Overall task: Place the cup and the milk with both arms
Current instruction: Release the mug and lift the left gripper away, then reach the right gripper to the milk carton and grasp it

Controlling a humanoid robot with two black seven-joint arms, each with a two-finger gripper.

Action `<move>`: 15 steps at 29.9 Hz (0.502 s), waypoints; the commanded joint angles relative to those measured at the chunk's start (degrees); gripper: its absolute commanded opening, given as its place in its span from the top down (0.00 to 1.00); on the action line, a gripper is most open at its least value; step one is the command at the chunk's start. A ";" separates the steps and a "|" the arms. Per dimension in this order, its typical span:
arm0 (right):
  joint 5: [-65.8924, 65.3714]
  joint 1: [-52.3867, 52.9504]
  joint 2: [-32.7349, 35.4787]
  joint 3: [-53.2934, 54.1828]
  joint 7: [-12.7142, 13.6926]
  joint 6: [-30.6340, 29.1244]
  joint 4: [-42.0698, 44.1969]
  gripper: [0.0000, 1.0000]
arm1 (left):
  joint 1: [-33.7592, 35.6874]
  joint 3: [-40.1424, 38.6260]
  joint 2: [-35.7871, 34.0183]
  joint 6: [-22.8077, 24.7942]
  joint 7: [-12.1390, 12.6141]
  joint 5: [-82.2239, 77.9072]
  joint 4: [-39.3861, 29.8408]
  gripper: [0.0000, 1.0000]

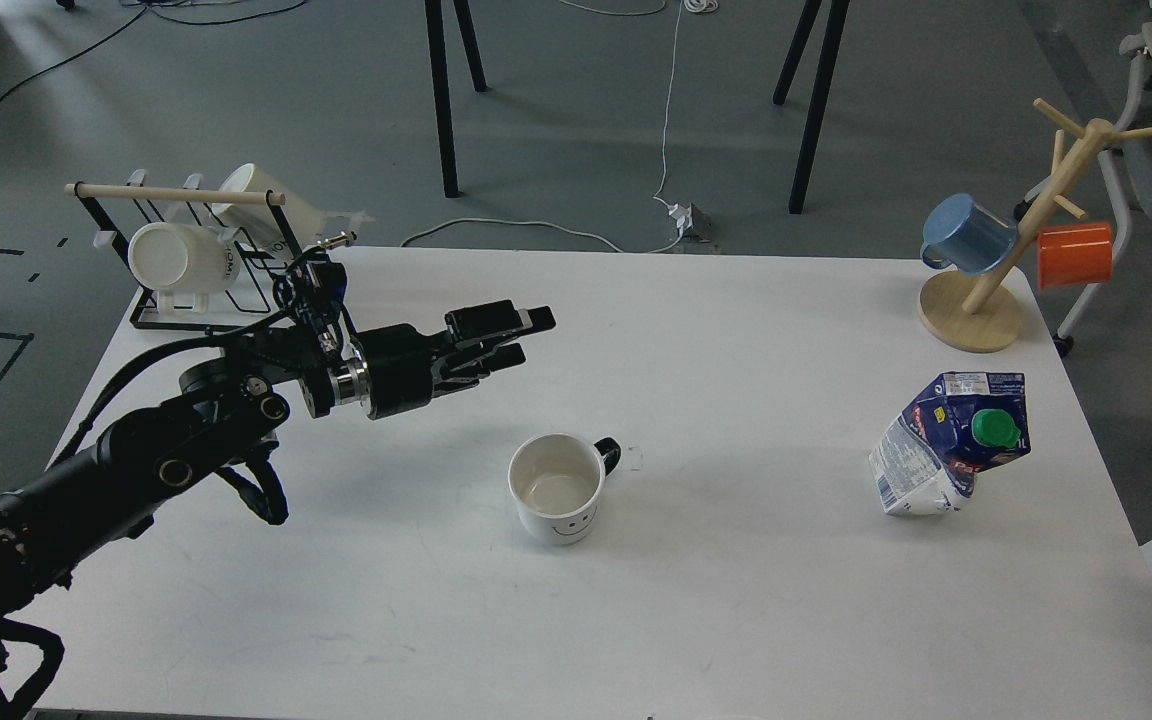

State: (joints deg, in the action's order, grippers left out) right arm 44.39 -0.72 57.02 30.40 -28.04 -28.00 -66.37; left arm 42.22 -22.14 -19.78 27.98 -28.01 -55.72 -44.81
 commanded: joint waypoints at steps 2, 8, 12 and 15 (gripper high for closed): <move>-0.70 -5.52 -2.09 -0.34 0.04 0.00 -9.28 0.01 | -3.28 0.34 -2.54 0.02 0.01 6.33 0.25 0.01; -5.80 -6.49 -6.99 -0.78 0.04 0.00 -12.55 0.01 | -4.60 0.60 -3.60 0.02 0.01 6.24 0.25 0.01; -7.39 -6.58 -12.10 -0.78 0.04 0.00 -12.11 0.01 | -4.78 0.60 -3.60 0.02 0.01 5.27 0.43 0.01; -7.39 -6.31 -13.68 -0.70 0.04 0.00 -11.50 0.01 | -4.95 0.69 -3.51 0.02 0.01 5.18 0.43 0.01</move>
State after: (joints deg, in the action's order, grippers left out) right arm 37.17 -7.25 45.12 29.62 -28.00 -27.99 -78.41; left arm 37.42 -21.53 -23.36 28.01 -27.98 -50.34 -44.43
